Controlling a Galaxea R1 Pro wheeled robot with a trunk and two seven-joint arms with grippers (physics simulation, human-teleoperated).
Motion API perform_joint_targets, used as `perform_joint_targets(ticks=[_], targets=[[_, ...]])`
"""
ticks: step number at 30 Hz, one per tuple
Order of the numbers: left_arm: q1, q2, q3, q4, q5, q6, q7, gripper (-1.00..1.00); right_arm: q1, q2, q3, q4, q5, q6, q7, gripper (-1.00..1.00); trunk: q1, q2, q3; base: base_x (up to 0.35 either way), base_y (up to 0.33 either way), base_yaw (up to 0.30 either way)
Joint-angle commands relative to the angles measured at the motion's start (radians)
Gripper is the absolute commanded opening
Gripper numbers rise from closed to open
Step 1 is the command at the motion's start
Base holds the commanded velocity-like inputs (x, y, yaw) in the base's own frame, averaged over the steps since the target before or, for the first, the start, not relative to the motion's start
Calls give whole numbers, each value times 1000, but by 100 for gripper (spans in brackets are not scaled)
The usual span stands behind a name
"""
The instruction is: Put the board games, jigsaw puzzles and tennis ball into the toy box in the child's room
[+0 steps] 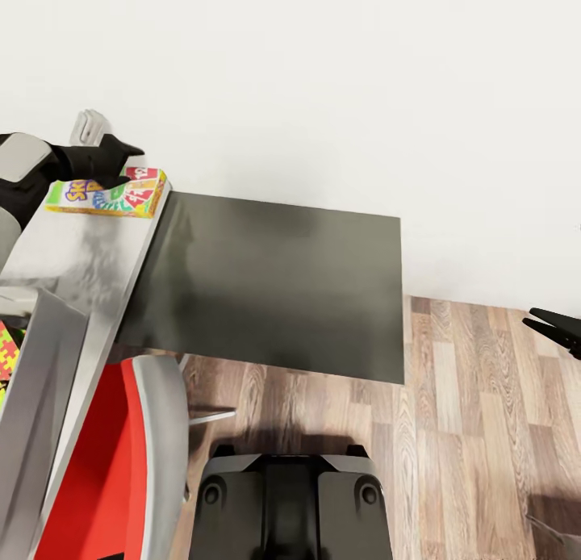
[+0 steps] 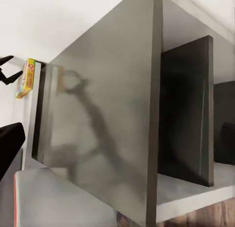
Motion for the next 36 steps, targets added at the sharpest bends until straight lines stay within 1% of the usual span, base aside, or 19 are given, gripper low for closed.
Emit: perform_joint_targets(ticks=[1,9,14,29,33,36], targets=[[0,0,-5,-1,17,0,6,100,-1,0,0,0,0,5,2,100,30,-1,-1,0,0,-63],[0,0,40,-2,17,0,4,100,-1,0,0,0,0,4,2,100,30,-1,-1,0,0,-27],[0,0,57,-3,16,0,3,100,-1,0,1,0,0,4,2,100,30,-1,-1,0,0,-9],[1,2,73,-8,17,1,-2,100,-1,0,5,0,0,3,1,100,30,-1,-1,0,0,-2],[1,2,82,-15,27,1,-4,100,-1,0,6,0,0,2,0,100,30,-1,-1,0,0,0],[1,2,88,-21,42,2,-5,100,-1,0,6,0,0,2,-1,100,30,-1,-1,0,0,0]])
